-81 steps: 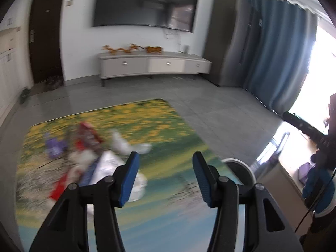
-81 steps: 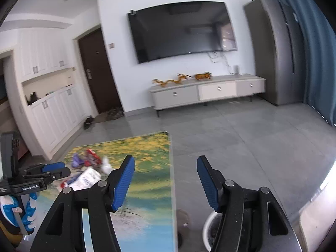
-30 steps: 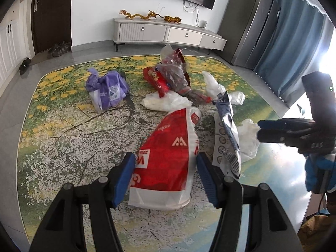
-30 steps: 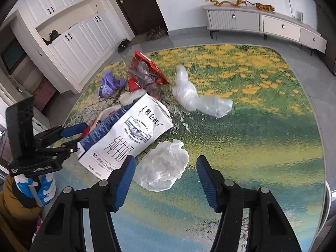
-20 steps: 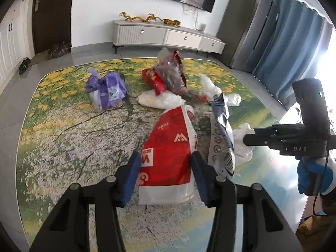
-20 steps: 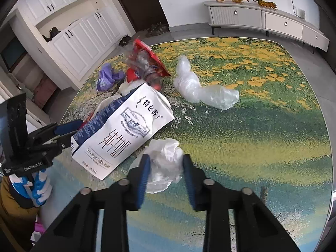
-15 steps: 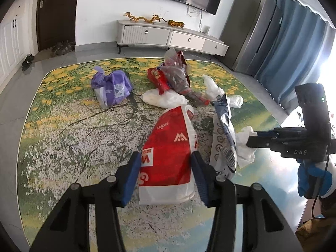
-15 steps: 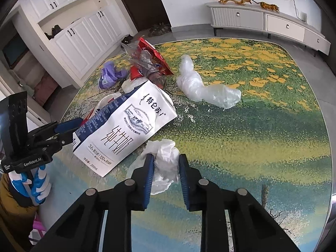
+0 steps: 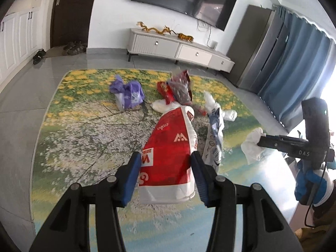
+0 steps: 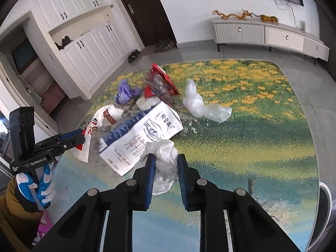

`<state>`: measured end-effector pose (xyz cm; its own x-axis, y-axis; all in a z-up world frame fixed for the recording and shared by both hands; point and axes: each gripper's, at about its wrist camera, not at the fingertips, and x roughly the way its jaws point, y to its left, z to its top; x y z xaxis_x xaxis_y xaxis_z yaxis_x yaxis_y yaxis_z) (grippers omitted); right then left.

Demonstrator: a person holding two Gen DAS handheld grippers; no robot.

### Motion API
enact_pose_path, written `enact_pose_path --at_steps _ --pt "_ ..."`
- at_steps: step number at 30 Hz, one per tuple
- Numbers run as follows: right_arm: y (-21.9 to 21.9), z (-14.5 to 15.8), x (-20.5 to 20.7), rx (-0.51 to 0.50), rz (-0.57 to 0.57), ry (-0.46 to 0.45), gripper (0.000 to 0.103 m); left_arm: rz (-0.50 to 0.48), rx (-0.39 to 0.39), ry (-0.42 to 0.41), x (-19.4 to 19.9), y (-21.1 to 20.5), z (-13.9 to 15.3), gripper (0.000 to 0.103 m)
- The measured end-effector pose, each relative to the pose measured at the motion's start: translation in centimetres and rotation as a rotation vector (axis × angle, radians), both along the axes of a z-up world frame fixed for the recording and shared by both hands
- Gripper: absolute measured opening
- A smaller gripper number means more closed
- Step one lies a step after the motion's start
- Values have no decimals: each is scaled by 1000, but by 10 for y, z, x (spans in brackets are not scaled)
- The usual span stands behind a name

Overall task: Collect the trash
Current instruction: 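Grasp the red-and-white bag with left tool while right tool grasps crumpled white plastic, then carry both items to the trash bin and open both tools over it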

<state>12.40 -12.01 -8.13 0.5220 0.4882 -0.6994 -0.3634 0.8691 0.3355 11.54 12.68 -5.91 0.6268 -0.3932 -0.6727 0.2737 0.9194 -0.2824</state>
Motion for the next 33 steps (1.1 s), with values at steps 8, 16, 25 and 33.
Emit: enact_pose_path --at_steps 8,16,25,33 --pt "-30 29 -21 57 -32 -76 20 -22 -46 -75 -15 -15 45 46" --pt "-102 50 -53 84 -155 -156 20 -161 -100 -90 -15 -87 75 46" --pt "-233 37 -99 55 -421 -171 20 -411 -142 -38 1 -243 81 46" --pt "-328 -8 -116 13 -611 -91 22 -600 -120 70 6 -403 49 46"
